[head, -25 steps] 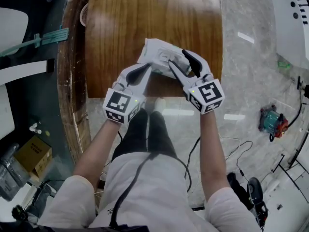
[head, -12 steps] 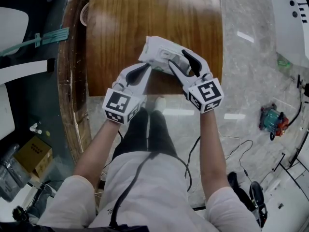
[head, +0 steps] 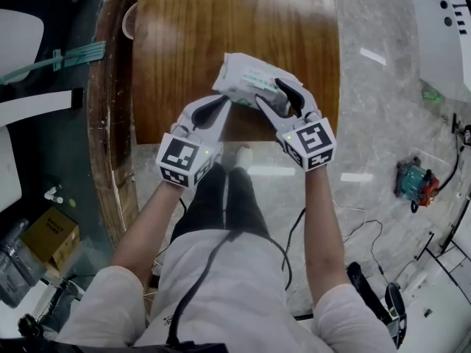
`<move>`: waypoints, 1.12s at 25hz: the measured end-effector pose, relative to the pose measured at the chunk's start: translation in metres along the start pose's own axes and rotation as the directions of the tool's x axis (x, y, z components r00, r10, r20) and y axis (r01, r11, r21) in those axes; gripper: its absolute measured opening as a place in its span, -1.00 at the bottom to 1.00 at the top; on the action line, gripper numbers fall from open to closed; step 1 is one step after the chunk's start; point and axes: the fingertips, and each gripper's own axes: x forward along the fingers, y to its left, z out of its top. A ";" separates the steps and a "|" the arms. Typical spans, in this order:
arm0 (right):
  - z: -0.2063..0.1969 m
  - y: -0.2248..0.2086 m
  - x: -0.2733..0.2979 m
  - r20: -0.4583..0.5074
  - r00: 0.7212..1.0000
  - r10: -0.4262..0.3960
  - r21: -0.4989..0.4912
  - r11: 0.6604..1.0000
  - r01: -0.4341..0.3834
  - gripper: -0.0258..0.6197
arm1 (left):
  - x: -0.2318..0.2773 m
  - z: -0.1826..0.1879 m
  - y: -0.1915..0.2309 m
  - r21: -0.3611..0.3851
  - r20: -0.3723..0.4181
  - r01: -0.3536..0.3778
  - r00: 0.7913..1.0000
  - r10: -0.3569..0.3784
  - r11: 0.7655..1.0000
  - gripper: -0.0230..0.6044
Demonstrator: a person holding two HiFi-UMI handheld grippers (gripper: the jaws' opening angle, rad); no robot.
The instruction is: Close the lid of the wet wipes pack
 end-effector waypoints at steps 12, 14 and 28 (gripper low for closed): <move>-0.010 0.016 0.013 -0.099 0.995 0.017 -0.087 0.996 -0.026 -0.22 | -0.008 -0.001 0.000 -0.003 0.009 -0.007 1.000 0.007 1.000 -0.87; -0.010 0.018 0.015 -0.114 0.993 0.016 -0.108 0.994 -0.028 -0.22 | -0.010 -0.002 0.001 -0.002 0.009 -0.008 1.000 0.008 1.000 -0.87; -0.023 0.041 0.025 -0.275 0.961 0.014 -0.298 0.949 -0.100 -0.22 | -0.019 0.000 -0.007 0.008 0.018 0.001 1.000 -0.001 1.000 -0.87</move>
